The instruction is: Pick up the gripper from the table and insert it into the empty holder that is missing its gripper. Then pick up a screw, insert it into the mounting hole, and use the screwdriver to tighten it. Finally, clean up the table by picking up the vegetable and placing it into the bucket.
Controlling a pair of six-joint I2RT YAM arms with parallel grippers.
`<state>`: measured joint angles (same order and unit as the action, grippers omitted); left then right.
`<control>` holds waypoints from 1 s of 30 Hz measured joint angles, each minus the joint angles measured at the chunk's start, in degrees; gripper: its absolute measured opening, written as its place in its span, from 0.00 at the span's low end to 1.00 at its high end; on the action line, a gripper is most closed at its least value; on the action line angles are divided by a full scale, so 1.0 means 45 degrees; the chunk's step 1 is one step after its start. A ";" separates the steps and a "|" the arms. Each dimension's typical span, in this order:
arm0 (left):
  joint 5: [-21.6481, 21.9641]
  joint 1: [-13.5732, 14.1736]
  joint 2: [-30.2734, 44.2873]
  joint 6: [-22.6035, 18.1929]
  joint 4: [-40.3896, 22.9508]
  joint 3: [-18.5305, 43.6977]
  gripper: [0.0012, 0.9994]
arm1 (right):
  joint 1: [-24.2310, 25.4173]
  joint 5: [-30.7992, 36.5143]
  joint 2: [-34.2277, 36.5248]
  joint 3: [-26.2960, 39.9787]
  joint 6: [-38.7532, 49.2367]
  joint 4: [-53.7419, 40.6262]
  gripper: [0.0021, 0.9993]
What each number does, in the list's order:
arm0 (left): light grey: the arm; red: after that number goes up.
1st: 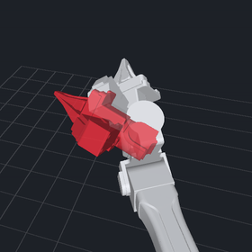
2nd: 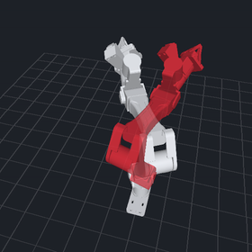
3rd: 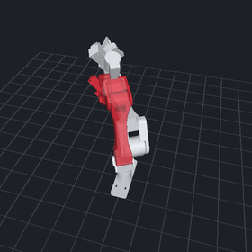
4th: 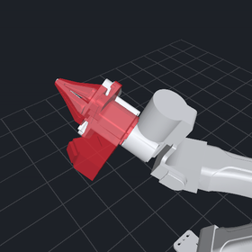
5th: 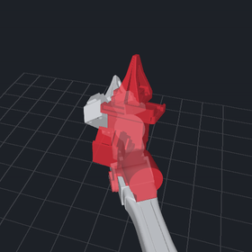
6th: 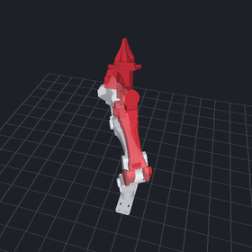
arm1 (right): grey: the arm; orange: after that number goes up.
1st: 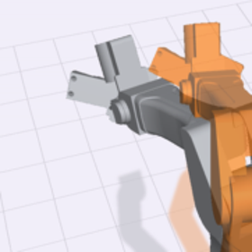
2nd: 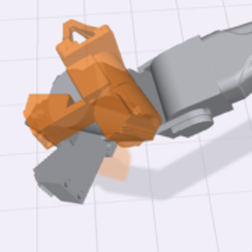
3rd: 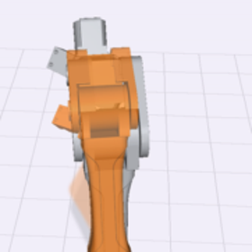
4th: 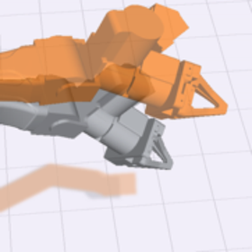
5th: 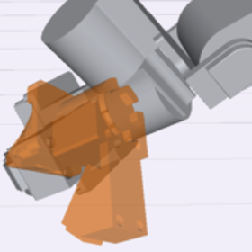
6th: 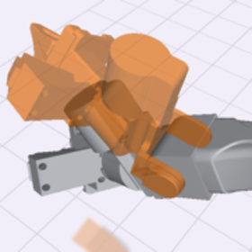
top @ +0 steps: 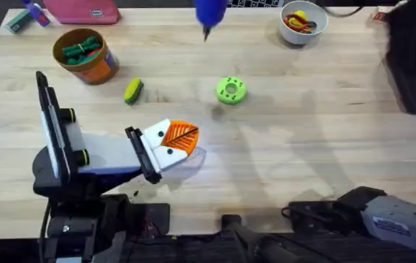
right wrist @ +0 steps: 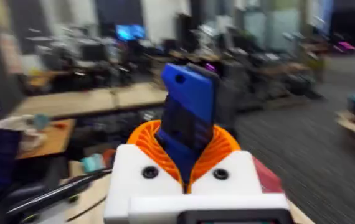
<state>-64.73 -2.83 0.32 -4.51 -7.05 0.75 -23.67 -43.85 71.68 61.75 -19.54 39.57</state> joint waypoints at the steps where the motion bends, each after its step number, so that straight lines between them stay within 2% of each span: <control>1: 0.0000 0.0000 -0.0001 0.0000 0.0000 0.0004 0.01 | -0.0093 -0.0299 0.0014 -0.0299 -0.0276 0.0682 0.02; 8: 0.0000 0.0000 0.0000 0.0000 0.0000 0.0001 0.01 | -0.1355 -0.1928 0.0423 -0.0741 -0.0989 0.1587 0.02; 9: 0.0000 0.0000 -0.0005 -0.0005 0.0000 0.0005 0.01 | -0.1601 -0.2093 0.0527 -0.0741 -0.0935 0.1593 0.02; 10: 0.0000 0.0000 -0.0004 0.0000 0.0000 0.0005 0.01 | -0.2303 -0.2474 0.0813 -0.0751 -0.0662 0.1588 0.02; 14: 0.0000 0.0000 0.0000 0.0000 0.0000 0.0005 0.01 | -0.3108 -0.2780 0.1078 -0.0756 -0.0134 0.1588 0.02; 23: 0.0000 0.0000 -0.0005 0.0000 0.0000 0.0003 0.01 | -0.4006 -0.3252 0.1244 -0.0761 0.1397 0.1647 0.02; 30: 0.0000 0.0000 -0.0003 -0.0005 0.0000 0.0005 0.01 | -0.4258 -0.3455 0.1942 -0.0761 0.2329 0.1668 0.02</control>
<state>-64.73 -2.83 0.30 -4.54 -7.05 0.78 -42.82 -59.40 80.42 58.33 -9.06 47.08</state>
